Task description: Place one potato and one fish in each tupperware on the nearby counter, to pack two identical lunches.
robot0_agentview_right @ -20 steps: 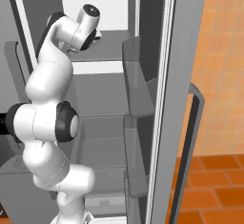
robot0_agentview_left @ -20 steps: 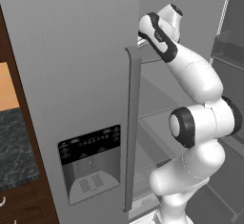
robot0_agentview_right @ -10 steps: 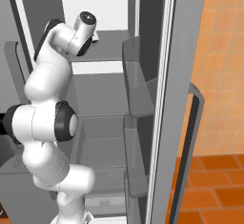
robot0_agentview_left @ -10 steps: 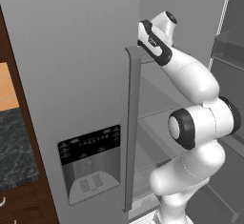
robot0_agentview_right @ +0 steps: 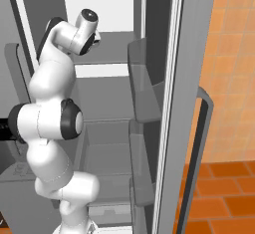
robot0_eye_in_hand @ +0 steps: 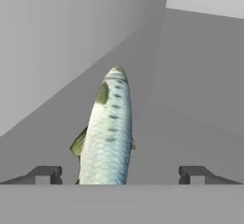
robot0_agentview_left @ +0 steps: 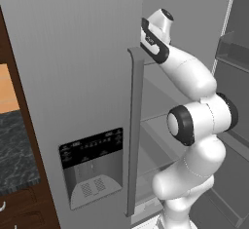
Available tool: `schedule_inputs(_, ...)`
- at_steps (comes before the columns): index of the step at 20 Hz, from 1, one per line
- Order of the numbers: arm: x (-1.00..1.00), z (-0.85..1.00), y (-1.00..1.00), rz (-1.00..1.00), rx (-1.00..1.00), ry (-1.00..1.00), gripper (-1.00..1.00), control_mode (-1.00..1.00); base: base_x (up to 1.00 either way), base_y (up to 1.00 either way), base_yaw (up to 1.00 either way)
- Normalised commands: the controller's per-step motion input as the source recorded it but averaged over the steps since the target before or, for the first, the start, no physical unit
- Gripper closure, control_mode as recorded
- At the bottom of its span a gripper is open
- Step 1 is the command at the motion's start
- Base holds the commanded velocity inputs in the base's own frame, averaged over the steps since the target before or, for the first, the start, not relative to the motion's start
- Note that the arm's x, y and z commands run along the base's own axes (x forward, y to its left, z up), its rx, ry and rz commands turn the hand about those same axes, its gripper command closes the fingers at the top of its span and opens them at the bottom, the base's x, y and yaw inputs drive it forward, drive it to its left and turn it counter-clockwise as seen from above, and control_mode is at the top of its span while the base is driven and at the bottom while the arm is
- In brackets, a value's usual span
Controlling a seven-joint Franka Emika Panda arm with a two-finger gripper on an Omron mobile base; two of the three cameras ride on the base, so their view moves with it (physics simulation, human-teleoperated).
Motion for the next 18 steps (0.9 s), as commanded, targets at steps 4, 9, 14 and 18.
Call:
schedule_inputs(4, 0.16, -0.29, 0.10, 0.00, 0.00, 0.00, -1.00, -1.00, 0.00, 0.00, 0.00)
schedule_inputs(9, 0.02, -0.23, 0.00, 0.00, 0.00, -0.01, -1.00, -1.00, 0.00, 0.00, 0.00)
schedule_inputs(14, 0.00, 0.00, 0.00, 0.00, 0.00, 0.00, 1.00, -1.00, 0.00, 0.00, 0.00)
schedule_inputs(18, -0.02, 0.00, 0.00, 0.00, 0.00, 0.00, 1.00, -1.00, 0.00, 0.00, 0.00)
